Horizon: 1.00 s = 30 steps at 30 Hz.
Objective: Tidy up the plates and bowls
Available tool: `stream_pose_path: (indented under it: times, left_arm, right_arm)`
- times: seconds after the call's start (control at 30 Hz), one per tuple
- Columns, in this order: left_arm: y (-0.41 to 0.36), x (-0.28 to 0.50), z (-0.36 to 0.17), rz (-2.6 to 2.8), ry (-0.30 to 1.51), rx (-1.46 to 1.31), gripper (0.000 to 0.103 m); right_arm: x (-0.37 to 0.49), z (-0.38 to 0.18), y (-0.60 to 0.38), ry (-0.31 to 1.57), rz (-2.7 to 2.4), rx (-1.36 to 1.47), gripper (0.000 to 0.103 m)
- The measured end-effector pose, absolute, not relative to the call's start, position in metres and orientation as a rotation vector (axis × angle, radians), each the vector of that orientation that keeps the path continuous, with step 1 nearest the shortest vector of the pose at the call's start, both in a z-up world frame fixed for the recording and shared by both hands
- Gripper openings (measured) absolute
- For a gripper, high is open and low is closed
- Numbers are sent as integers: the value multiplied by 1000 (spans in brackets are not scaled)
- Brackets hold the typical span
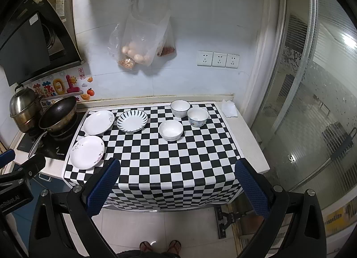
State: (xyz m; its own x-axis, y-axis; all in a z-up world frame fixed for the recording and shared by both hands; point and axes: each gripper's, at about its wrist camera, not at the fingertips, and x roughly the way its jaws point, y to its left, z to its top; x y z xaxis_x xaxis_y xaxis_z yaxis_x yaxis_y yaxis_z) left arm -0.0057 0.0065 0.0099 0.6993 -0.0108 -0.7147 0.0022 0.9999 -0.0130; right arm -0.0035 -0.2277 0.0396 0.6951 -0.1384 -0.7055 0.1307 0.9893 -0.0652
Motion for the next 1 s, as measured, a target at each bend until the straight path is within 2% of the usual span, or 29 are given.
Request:
stream_pose_path:
  times: [1.0]
  left_arm:
    - [6,-6,11,-8,794,-11,103]
  right_arm:
    - [1,41,-228,786,-154,-6,103]
